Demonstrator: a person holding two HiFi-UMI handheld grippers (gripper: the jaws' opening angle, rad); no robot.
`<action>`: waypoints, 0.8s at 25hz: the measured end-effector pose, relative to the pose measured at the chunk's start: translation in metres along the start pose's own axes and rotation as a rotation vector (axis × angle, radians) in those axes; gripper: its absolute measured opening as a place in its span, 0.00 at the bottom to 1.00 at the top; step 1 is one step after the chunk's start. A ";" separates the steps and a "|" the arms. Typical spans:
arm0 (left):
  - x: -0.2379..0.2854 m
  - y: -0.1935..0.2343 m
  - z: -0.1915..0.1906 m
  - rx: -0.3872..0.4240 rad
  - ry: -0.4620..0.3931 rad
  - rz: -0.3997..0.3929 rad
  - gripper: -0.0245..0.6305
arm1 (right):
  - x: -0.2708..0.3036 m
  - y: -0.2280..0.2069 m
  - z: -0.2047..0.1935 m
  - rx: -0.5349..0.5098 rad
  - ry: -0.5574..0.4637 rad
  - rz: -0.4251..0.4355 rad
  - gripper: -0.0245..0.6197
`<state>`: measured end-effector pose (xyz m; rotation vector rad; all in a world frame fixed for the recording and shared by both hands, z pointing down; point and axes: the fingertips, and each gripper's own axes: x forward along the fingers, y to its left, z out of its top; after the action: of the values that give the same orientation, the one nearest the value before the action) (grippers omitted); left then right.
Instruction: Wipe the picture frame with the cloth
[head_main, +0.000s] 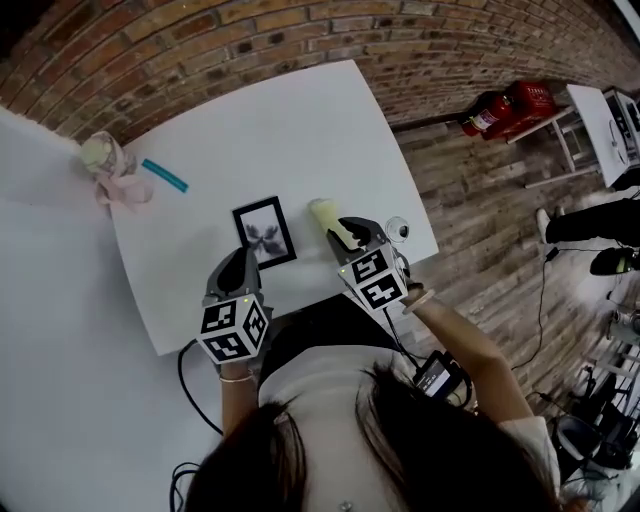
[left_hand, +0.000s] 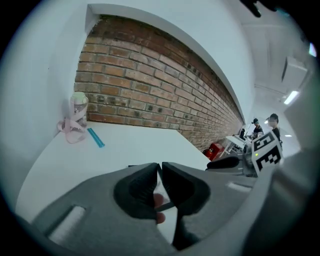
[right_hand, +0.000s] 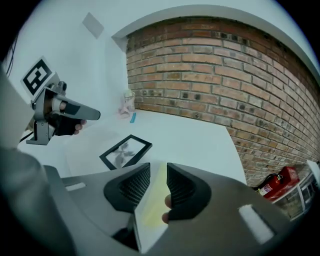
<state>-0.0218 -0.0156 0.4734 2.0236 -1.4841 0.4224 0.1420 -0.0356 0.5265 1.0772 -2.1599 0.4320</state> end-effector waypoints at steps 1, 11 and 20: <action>0.004 0.002 -0.002 -0.005 0.010 0.006 0.09 | 0.004 -0.001 -0.003 -0.004 0.012 0.008 0.21; 0.021 0.012 -0.020 -0.048 0.108 0.052 0.11 | 0.038 -0.004 -0.031 -0.060 0.155 0.113 0.23; 0.026 0.016 -0.029 -0.065 0.160 0.080 0.13 | 0.052 -0.009 -0.048 -0.060 0.245 0.176 0.26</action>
<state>-0.0262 -0.0203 0.5146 1.8402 -1.4645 0.5487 0.1469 -0.0440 0.5976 0.7613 -2.0413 0.5455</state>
